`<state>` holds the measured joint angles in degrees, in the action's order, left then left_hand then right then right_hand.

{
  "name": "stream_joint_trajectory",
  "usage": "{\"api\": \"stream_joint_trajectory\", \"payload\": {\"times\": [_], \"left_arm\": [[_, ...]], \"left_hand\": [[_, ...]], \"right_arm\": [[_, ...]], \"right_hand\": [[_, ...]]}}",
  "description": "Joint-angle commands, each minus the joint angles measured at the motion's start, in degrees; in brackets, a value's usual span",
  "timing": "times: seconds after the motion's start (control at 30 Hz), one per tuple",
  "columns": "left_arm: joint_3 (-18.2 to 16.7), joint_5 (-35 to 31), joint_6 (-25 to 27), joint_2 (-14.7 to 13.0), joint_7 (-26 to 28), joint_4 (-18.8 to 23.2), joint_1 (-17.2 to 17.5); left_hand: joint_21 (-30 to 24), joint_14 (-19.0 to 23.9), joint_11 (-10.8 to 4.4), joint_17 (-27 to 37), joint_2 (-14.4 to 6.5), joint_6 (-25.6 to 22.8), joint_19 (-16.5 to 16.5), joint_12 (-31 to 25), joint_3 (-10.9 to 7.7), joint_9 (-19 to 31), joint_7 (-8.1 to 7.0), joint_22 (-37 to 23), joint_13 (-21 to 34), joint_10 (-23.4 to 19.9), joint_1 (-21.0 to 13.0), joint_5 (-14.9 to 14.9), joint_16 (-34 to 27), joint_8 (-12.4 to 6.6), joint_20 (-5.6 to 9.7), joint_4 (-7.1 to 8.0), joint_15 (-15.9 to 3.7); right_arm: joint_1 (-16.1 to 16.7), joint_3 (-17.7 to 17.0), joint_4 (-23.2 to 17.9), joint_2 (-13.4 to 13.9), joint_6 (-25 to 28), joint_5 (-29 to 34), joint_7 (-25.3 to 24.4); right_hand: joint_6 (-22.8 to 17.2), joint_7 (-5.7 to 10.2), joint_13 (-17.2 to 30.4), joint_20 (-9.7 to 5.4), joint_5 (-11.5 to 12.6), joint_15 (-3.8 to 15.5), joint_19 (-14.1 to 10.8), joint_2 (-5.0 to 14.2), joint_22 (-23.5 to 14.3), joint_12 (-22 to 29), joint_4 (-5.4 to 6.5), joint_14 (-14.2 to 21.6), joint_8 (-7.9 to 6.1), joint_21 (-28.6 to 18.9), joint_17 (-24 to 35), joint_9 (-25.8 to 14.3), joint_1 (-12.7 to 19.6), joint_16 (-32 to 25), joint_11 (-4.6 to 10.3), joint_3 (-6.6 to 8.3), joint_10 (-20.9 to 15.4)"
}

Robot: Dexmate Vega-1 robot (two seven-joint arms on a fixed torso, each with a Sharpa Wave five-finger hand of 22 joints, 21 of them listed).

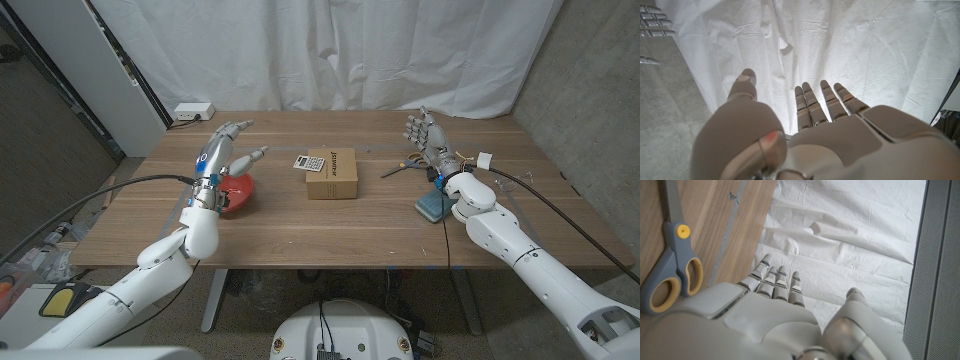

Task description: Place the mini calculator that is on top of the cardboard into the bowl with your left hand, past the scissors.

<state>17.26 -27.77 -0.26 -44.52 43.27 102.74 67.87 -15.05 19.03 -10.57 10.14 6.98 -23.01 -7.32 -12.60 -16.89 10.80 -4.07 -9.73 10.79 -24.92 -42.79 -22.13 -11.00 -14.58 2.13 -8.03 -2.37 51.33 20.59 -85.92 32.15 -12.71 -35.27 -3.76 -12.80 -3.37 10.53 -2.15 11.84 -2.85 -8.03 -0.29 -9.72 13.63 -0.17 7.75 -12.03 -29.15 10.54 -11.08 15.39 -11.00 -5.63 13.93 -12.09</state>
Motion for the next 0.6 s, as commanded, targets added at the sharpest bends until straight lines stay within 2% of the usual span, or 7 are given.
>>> {"api": "stream_joint_trajectory", "payload": {"times": [0.03, 0.2, 0.43, 0.6], "left_arm": [[0.9, -1.5, 4.1, -1.1, 0.6, 2.7, 1.3], [1.1, -2.9, 7.3, -1.6, 0.3, 4.9, 2.3], [1.4, -3.0, 8.8, -1.9, -0.2, 6.2, 2.9], [1.7, -4.6, 12.0, -2.5, -0.8, 7.8, 3.8]], "left_hand": [[0.2, -0.5, -0.38, 0.0, 0.2, 0.1, 0.2, 0.3, -0.01, 0.2, -0.51, -0.3, 0.3, -0.3, -1.1, -0.4, 0.1, 0.20, 0.75, -0.37, -5.69], [0.4, -0.6, -0.49, 0.0, 0.3, 0.3, 0.3, 0.5, -0.03, 0.2, -0.77, -0.3, 0.3, -0.3, -1.5, -0.6, 0.2, 0.35, 0.78, -0.50, -5.74], [0.7, -0.9, -0.71, 0.0, 0.4, 0.7, 0.5, 0.8, -0.07, 0.2, -1.00, -0.3, 0.3, 0.2, -2.4, -0.8, 0.3, 0.62, 0.74, -0.72, -5.91], [1.6, -2.0, -1.26, 0.0, 0.3, 3.7, 0.8, 1.6, -0.46, 0.3, -1.33, -0.4, 0.4, 2.0, -5.7, -1.1, 0.6, 1.97, 0.39, -1.32, -6.07]], "right_arm": [[0.1, -0.8, 0.6, 0.1, -1.1, -0.5, 0.2], [-0.6, -0.8, 2.1, -0.3, -1.4, -1.3, 1.4], [-1.7, -0.9, 4.4, -1.7, -2.5, -2.6, 3.0], [-2.2, -0.7, 4.4, -1.6, -2.3, -2.3, 3.0]], "right_hand": [[-0.6, -0.06, 0.2, -0.16, -0.1, 0.14, -0.4, 0.29, -0.2, -0.2, -0.18, 0.1, 0.03, 0.3, 0.1, -0.1, 0.4, -0.1, -0.12, -0.01, -0.4], [-0.6, -0.09, 0.2, -0.14, -0.1, 0.23, -0.5, 0.33, -0.2, -0.2, -0.21, 0.2, 0.04, 0.4, 0.1, -0.1, 0.4, -0.1, -0.09, -0.04, -0.6], [-0.8, -0.05, 0.2, -0.10, -0.1, 0.34, -0.8, 0.38, -0.2, -0.1, -0.24, 0.6, 0.02, 0.6, 0.1, -0.1, 0.4, -0.3, 0.02, -0.08, -0.9], [-1.4, -0.04, 0.2, -0.22, -0.2, 0.56, -1.7, 0.41, -0.3, 0.1, -0.31, 1.4, -0.14, 0.6, 0.1, -0.1, 0.3, -0.5, 0.06, -0.14, -1.7]]}}
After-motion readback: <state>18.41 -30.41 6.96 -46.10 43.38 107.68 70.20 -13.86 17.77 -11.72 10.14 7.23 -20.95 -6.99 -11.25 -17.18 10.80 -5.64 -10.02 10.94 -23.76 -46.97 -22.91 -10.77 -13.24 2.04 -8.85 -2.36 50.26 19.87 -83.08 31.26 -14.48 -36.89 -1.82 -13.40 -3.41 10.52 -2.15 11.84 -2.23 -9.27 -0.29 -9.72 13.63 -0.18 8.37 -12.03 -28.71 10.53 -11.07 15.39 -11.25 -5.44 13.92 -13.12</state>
